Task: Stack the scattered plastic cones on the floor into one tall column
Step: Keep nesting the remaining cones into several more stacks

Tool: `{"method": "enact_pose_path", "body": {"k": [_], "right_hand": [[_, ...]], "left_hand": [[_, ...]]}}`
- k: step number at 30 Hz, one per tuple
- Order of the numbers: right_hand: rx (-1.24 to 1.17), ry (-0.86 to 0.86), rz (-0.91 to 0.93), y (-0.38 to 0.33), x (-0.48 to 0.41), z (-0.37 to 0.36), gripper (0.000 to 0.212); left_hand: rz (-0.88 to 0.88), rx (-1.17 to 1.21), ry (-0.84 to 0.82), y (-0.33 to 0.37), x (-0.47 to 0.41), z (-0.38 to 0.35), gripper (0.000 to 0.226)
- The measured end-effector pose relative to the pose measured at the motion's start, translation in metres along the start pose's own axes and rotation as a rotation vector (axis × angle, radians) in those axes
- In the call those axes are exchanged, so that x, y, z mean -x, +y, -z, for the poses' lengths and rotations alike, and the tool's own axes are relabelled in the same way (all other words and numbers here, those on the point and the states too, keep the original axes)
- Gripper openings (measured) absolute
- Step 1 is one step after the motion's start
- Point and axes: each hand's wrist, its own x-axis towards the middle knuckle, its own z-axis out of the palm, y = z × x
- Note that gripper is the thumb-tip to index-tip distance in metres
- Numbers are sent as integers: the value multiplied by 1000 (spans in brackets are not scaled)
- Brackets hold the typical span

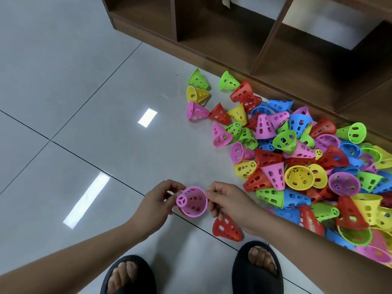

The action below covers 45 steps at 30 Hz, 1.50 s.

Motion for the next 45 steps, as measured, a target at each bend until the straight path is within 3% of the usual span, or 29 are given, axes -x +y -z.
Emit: {"method": "enact_pose_path", "body": {"k": [4,11,17,21,24,26,29,34,40,45], "right_hand": [[103,61,-54,6,-3,-1,10],[181,-28,-155,13,-7,-8,37],[130,-17,-74,3,-20,-15,46],[6,-101,-21,-7,-34,-16,51],[29,-118,8,-13,-41,-11,44],[216,-28,41,-12,-44,-3,36],[715,76,150,-5,-39,17,30],[1256,-49,330,10,-15,44,31],[1492,-106,378,29,-6,61,40],[1465,-78,346,31,-7,68,45]], "left_hand": [[55,31,5,-11,2,2,13],[271,212,-46,-21,6,-2,15],[272,335,2,-11,-8,6,15],[205,382,62,-4,-25,20,20],[174,350,74,-3,-28,22,22],[172,293,69,-5,-24,18,22],[180,227,41,-12,-13,5,18],[140,10,-140,-21,4,-17,9],[-111,-232,-375,-21,18,-46,16],[-320,-368,-549,-22,26,-67,29]]}}
